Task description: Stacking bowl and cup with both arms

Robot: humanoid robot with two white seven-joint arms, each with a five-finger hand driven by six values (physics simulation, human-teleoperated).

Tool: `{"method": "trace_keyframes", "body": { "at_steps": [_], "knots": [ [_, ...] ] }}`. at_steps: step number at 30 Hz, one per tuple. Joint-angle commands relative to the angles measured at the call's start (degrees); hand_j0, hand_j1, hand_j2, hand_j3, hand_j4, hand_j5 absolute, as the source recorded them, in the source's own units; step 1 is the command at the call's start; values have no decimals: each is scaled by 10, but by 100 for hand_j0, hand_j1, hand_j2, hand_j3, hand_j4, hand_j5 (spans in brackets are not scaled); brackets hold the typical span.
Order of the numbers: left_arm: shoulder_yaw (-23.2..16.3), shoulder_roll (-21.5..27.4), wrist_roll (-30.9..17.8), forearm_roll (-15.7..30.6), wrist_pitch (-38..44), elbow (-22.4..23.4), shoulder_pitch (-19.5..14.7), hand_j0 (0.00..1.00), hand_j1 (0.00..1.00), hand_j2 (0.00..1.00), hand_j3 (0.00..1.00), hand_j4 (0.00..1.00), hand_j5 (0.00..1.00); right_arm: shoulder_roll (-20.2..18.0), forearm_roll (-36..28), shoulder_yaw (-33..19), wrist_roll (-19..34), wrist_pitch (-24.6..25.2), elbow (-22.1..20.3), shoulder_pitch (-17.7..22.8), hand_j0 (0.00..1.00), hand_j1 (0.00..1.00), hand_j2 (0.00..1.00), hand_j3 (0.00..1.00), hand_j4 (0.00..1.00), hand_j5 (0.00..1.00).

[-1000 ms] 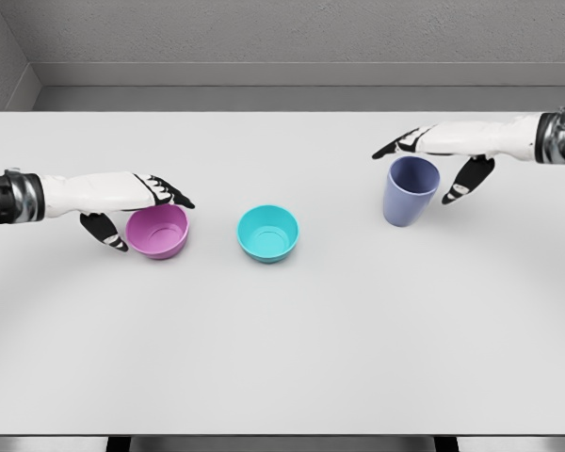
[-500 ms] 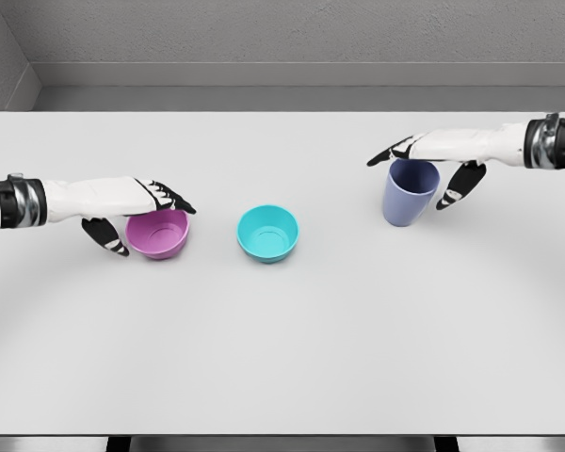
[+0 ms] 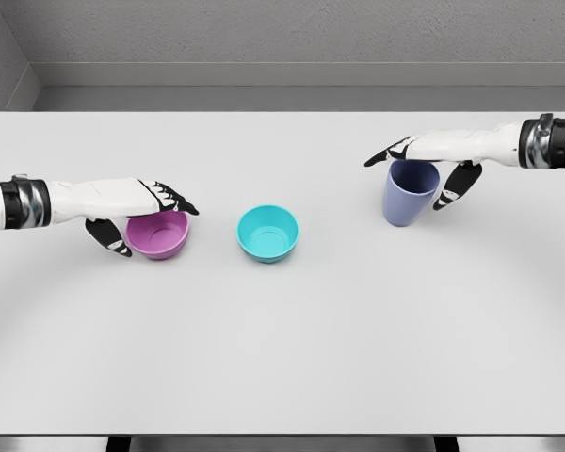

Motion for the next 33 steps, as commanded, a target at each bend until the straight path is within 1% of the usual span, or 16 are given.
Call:
{"method": "trace_keyframes", "body": {
  "at_steps": [1,10,11,14,16,18,29,31,33],
  "knots": [
    [0,0,0,3,1,0,1,100,100,100,100,100,100,0,-4,-1,0,1,0,-1,100,100,100,100,100,100],
    [-1,-7,0,2,1,0,4,100,100,100,100,100,100,0,-4,-1,0,1,0,-1,100,100,100,100,100,100],
    [-1,-7,0,2,1,0,4,95,95,95,95,95,95,0,-4,-1,0,1,0,-1,100,100,100,100,100,100],
    [-1,-7,0,2,1,-1,5,86,86,86,86,86,86,0,-4,-1,0,1,-1,-1,100,100,100,100,100,100],
    [0,-6,0,2,1,-1,11,77,77,77,77,77,77,0,-4,-1,0,1,-1,-1,100,100,100,100,100,100],
    [0,-6,0,2,1,-2,12,72,72,72,72,72,72,-1,-4,-1,0,1,-2,-1,100,100,100,100,100,100],
    [1,-7,0,2,1,-6,12,71,71,71,71,71,71,-3,-4,-2,0,1,-3,-2,100,100,100,100,100,100],
    [2,-7,0,3,1,-11,12,70,70,70,70,70,70,-3,-4,-2,0,1,-3,-1,100,100,100,100,100,100],
    [4,-7,0,3,1,-30,12,70,70,70,70,70,70,-4,-4,-2,0,1,-4,-2,100,100,100,100,100,100]
  ]
}}
